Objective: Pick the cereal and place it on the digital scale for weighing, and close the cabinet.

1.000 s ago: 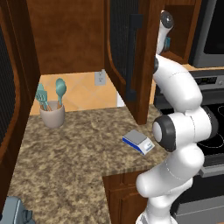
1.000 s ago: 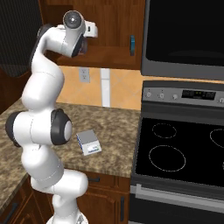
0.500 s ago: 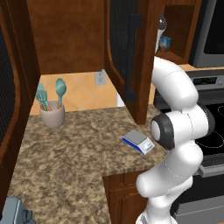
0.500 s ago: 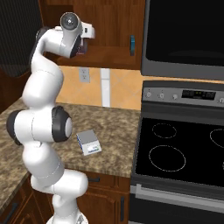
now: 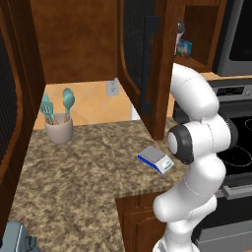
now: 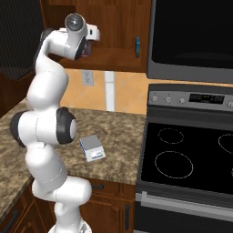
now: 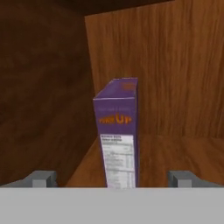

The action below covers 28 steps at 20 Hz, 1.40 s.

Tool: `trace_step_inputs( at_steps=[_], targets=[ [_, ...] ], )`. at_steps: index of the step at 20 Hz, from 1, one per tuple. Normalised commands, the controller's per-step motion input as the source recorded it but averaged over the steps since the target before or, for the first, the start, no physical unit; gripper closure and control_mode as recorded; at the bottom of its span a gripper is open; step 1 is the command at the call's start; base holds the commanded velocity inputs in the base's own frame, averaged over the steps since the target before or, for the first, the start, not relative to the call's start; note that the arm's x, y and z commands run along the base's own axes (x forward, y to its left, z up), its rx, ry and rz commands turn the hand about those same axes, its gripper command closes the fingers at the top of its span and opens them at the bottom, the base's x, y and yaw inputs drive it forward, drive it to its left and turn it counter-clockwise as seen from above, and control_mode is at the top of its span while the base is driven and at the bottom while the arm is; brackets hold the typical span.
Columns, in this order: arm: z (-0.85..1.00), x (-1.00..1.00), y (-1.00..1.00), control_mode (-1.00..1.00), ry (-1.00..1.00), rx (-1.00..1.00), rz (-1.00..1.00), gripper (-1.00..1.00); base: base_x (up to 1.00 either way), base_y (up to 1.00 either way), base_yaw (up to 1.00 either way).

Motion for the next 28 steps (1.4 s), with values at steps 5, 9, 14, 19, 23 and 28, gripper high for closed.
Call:
trace_step_inputs(
  at_steps=[5, 9, 14, 19, 23, 28],
  targets=[
    [-0.07, 0.19, 0.0, -1.0, 0.0, 0.0, 0.0, -1.0, 0.0, 0.0, 0.0],
    [-0.04, 0.22, 0.0, -1.0, 0.0, 0.0, 0.0, -1.0, 0.0, 0.0, 0.0],
    [-0.05, 0.33, 0.0, -1.0, 0.0, 0.0, 0.0, -1.0, 0.0, 0.0, 0.0],
    [-0.04, 0.33, 0.0, -1.0, 0.0, 0.0, 0.0, -1.0, 0.0, 0.0, 0.0],
    [-0.1, 0.39, 0.03, -1.0, 0.01, 0.0, 0.0, 1.0, 0.0, 0.0, 0.0],
    [-0.1, 0.39, 0.04, -1.0, 0.01, 0.0, 0.0, 1.0, 0.0, 0.0, 0.0]
  ],
)
